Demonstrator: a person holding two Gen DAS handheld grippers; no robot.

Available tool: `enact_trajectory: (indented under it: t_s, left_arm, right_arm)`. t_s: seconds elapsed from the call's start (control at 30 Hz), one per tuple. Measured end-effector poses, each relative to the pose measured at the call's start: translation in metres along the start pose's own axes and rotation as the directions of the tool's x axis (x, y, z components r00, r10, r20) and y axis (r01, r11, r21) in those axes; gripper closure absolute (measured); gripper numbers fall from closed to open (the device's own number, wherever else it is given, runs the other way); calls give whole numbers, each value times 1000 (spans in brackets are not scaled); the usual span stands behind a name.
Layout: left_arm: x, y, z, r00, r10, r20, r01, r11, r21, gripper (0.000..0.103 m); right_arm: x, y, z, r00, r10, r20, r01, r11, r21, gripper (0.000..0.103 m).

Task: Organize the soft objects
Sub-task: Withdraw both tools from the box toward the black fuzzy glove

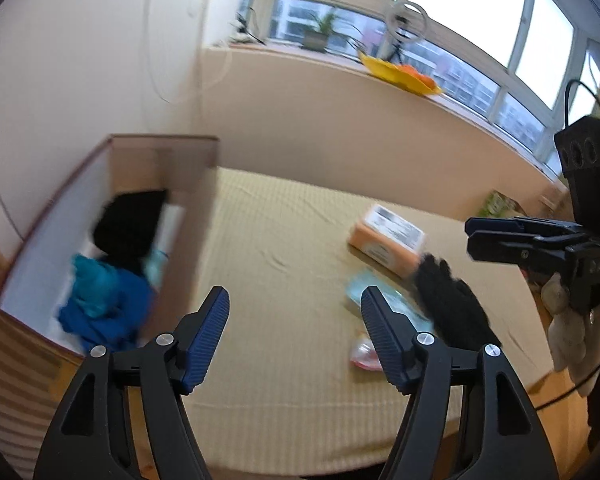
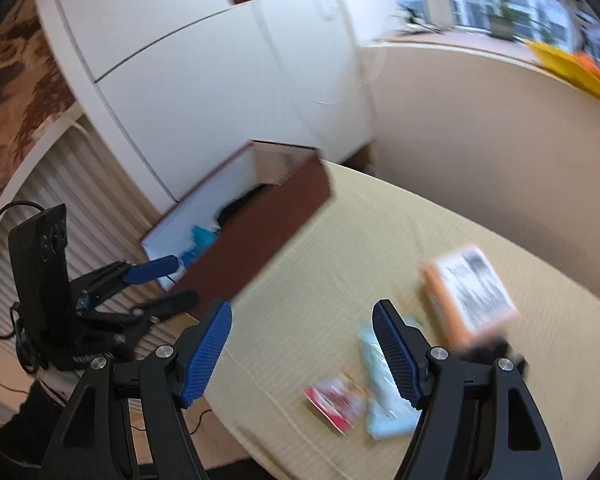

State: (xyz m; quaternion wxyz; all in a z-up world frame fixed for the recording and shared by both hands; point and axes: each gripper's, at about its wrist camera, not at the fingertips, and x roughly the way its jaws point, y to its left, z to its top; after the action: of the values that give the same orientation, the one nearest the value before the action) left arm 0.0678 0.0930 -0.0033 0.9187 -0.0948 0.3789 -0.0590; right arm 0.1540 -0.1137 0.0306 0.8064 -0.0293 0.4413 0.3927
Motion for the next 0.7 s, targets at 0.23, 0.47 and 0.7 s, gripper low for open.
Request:
enact_trajectory:
  t_s: [0.23, 0.47, 0.7]
  left_arm:
    - [22, -51, -22, 990, -118, -77, 121, 992, 30, 35]
    - [49, -124, -47, 959, -223, -176, 236, 970, 59, 35]
    - [88, -167, -60, 933, -234, -272, 258, 964, 55, 35]
  right_arm:
    - [-24, -82, -57, 996, -83, -35, 87, 982, 169, 33]
    - [-30, -138, -101, 985, -135, -105, 157, 959, 238, 33]
    - [-21, -163, -124, 976, -132, -172, 173, 951, 255, 33]
